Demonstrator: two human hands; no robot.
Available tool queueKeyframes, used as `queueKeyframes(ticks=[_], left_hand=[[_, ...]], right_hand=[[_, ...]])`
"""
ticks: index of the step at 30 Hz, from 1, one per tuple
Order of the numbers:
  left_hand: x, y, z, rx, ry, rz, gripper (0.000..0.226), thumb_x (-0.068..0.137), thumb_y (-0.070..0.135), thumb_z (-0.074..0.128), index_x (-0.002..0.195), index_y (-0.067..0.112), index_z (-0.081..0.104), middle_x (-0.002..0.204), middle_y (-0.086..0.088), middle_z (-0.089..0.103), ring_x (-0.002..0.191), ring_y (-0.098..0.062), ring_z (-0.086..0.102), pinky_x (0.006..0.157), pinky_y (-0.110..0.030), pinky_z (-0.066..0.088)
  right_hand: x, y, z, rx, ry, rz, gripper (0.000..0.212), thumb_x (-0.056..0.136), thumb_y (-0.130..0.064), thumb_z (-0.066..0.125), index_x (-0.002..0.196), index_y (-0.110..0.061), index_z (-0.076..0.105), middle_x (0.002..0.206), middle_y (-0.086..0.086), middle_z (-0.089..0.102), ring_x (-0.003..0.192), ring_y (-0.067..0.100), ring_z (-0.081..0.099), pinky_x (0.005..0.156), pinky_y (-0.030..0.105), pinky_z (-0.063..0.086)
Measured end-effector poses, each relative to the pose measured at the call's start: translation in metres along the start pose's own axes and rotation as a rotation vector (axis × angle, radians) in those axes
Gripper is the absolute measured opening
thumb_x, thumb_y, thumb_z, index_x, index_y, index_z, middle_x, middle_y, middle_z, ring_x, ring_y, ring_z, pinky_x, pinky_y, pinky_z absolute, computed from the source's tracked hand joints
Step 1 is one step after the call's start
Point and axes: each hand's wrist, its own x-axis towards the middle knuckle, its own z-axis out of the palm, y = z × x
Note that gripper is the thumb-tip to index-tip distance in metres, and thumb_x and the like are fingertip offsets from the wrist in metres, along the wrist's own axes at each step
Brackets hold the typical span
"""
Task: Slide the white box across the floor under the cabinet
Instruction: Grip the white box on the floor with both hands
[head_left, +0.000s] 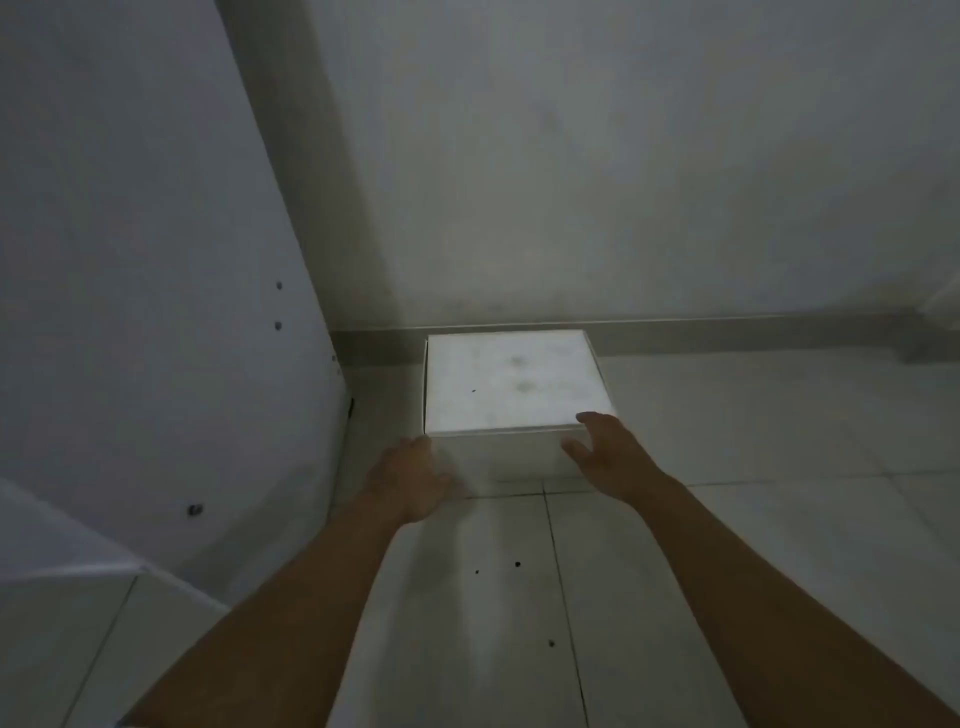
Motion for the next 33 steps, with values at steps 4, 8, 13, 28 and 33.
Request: queueKeyframes(ticks=[4, 8, 13, 28, 33], left_hand=[[0.033, -0.007, 0.015, -0.253, 0.096, -0.109, 0.044, 0.085, 0.034, 0.054, 0.116, 0.003, 0.057, 0.122, -0.018, 0.061, 0.110, -0.035, 0.059, 0.088, -0.035, 0.048], [0.066, -0.005, 0.030, -0.461, 0.188, -0.175, 0.053, 0.086, 0.036, 0.052, 0.123, -0.002, 0.054, 0.129, -0.021, 0.058, 0.114, -0.036, 0.058, 0.093, -0.036, 0.047], [0.087, 0.000, 0.040, -0.603, 0.219, -0.234, 0.062, 0.095, 0.031, 0.047, 0.143, -0.005, 0.032, 0.150, -0.023, 0.038, 0.136, -0.035, 0.041, 0.106, -0.035, 0.035], [0.104, -0.004, 0.061, -0.923, 0.234, -0.260, 0.056, 0.096, 0.030, 0.045, 0.145, 0.006, 0.030, 0.152, -0.014, 0.036, 0.136, -0.031, 0.040, 0.113, -0.043, 0.035], [0.087, -0.011, 0.069, -0.912, 0.206, -0.312, 0.083, 0.082, 0.056, 0.050, 0.146, 0.007, 0.034, 0.155, -0.013, 0.029, 0.136, -0.032, 0.040, 0.113, -0.046, 0.037]], right_hand=[[0.019, 0.018, 0.016, 0.051, 0.071, 0.048, 0.060, 0.094, -0.034, 0.049, 0.144, -0.006, 0.032, 0.151, 0.017, 0.033, 0.141, 0.031, 0.027, 0.114, 0.040, 0.025], [0.052, 0.040, 0.028, 0.174, 0.136, 0.122, 0.071, 0.083, -0.044, 0.055, 0.141, -0.008, 0.036, 0.147, 0.026, 0.035, 0.138, 0.039, 0.032, 0.112, 0.048, 0.031], [0.079, 0.054, 0.033, 0.364, 0.239, 0.194, 0.048, 0.090, -0.022, 0.055, 0.127, 0.007, 0.044, 0.126, 0.026, 0.055, 0.113, 0.038, 0.056, 0.079, 0.032, 0.043], [0.092, 0.064, 0.041, 0.624, 0.284, 0.289, 0.045, 0.095, -0.020, 0.049, 0.130, 0.006, 0.039, 0.130, 0.025, 0.051, 0.111, 0.034, 0.053, 0.076, 0.027, 0.035], [0.076, 0.073, 0.043, 0.657, 0.303, 0.304, 0.051, 0.090, -0.033, 0.057, 0.121, 0.004, 0.040, 0.125, 0.023, 0.053, 0.091, 0.021, 0.046, 0.074, 0.029, 0.036]])
